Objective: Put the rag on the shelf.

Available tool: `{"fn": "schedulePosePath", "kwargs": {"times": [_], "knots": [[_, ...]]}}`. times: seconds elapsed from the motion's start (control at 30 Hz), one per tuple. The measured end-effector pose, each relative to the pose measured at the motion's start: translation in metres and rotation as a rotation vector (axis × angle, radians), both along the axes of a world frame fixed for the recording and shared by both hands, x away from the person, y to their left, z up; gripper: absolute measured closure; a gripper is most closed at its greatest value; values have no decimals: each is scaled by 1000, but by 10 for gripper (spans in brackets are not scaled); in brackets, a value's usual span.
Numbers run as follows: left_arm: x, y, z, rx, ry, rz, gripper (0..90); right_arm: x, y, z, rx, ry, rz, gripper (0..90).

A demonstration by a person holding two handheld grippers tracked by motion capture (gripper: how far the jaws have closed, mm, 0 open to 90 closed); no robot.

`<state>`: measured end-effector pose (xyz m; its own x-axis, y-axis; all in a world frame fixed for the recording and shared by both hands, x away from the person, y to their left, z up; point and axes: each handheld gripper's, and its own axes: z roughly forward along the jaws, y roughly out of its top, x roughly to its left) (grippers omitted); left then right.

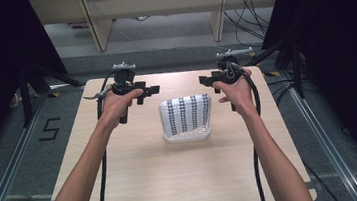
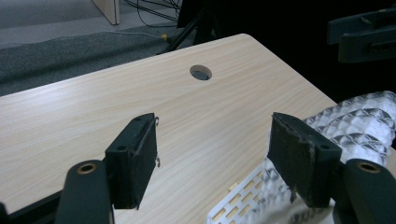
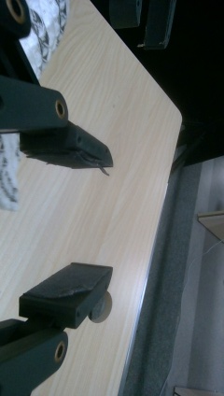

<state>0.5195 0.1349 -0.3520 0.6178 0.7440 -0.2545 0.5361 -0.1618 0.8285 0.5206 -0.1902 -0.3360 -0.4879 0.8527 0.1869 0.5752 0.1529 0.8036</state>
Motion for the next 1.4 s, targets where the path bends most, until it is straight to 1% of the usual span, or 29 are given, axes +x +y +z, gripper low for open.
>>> {"fn": "schedulePosePath", "kwargs": {"times": [0.03,0.07,0.13,0.17,0.2,0.23,0.3,0.43,0.47,0.53,0.57,0.63,0.67,0.7,0.77,0.8,0.9,0.93,0.97,1.0,1.03,1.07,1.1,1.2,1.23,1.27,1.3,1.37,1.4], "knots": [[-2,1,1,2,-2,-10,320,-1,-1,2,5,0,6,405],[-4,1,2,5,-12,-4,318,-3,-2,3,8,-2,11,399],[-10,2,3,37,-33,-4,313,-5,-4,6,-5,-19,25,388],[-12,2,4,50,-41,-6,310,-8,-4,7,5,-6,14,385],[-15,3,5,51,-49,-8,308,-10,-4,8,7,-11,19,385],[-17,3,6,44,-49,-12,307,-11,-6,9,-9,-28,35,383],[-22,5,7,29,-55,-18,304,-15,-6,10,6,-23,37,380],[-31,7,10,35,-66,-26,292,-22,-8,12,3,-39,62,373],[-34,7,11,32,-69,-26,292,-24,-8,13,14,-37,61,372],[-39,8,12,27,-72,-32,289,-27,-10,15,-4,-54,71,365],[-42,8,13,25,-73,-37,288,-30,-9,15,21,-41,68,361],[-46,8,14,15,-69,-48,283,-32,-10,16,9,-55,82,360],[-49,8,15,14,-72,-49,282,-35,-10,17,23,-44,75,359],[-51,8,15,12,-73,-57,281,-36,-11,17,16,-61,89,356],[-56,8,15,11,-77,-61,277,-41,-10,19,24,-54,91,350],[-59,8,15,10,-76,-67,275,-42,-11,20,15,-63,100,347],[-66,7,14,9,-81,-87,269,-48,-11,21,23,-75,121,341],[-68,6,13,12,-81,-92,266,-51,-10,21,29,-66,117,337],[-71,5,13,15,-84,-90,263,-52,-10,21,19,-83,128,334],[-73,5,12,16,-84,-99,258,-55,-9,21,31,-71,121,331],[-75,5,12,15,-84,-104,251,-56,-10,20,25,-80,135,328],[-77,4,11,16,-81,-106,242,-58,-10,20,30,-74,130,326],[-80,4,11,14,-84,-105,229,-60,-9,20,30,-81,122,321],[-87,3,9,6,-84,-112,211,-63,-10,19,29,-79,132,315],[-89,2,8,8,-81,-109,204,-64,-12,20,5,-97,137,311],[-90,2,6,5,-84,-114,200,-66,-10,19,25,-81,136,310],[-92,3,5,1,-84,-117,199,-68,-11,19,28,-83,136,310],[-95,3,2,-5,-78,-113,192,-71,-11,18,27,-80,138,308],[-97,4,1,-5,-79,-116,192,-72,-12,17,18,-94,151,307]]}}
